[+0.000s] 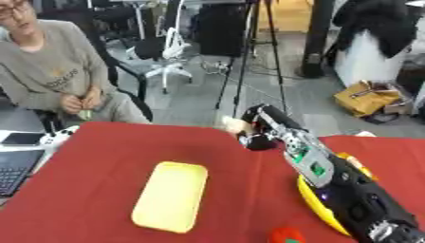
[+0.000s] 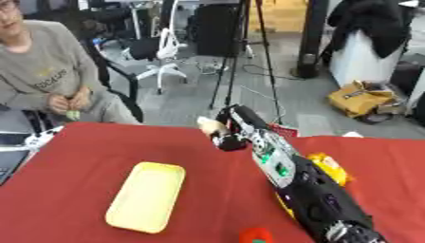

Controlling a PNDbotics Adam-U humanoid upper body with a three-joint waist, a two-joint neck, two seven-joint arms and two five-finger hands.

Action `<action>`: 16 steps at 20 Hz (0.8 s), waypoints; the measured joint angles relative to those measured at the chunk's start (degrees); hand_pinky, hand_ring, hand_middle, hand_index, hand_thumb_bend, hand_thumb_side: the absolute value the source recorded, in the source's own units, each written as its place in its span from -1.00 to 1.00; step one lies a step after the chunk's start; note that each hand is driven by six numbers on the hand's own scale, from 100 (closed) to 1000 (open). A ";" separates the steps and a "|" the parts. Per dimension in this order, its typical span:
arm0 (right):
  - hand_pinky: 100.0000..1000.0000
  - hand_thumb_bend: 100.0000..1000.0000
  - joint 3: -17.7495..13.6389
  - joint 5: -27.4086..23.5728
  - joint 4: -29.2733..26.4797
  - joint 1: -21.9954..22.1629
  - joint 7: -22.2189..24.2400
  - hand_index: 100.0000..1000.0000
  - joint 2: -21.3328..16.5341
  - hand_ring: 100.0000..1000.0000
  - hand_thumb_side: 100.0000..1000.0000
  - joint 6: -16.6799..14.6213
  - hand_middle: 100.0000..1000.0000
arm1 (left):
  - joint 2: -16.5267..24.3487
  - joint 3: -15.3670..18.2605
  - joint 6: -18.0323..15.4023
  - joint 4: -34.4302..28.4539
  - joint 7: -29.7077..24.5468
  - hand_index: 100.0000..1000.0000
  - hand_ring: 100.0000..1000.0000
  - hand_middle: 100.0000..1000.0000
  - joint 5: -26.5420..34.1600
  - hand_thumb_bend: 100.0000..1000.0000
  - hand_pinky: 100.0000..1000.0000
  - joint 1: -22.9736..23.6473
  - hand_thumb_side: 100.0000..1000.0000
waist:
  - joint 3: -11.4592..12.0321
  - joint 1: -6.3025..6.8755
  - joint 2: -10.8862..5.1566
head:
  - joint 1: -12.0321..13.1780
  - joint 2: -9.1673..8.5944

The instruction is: Pick up objects on the table and place them in the box.

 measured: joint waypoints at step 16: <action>-0.32 -1.00 3.98 6.68 -0.07 0.02 5.00 0.24 8.20 -0.16 -0.93 -4.22 0.07 | -1.34 -0.37 -1.57 0.06 -0.86 0.41 0.31 0.21 -0.20 0.05 0.01 -1.28 0.74 | 1.97 -3.65 0.00 | -2.45 0.55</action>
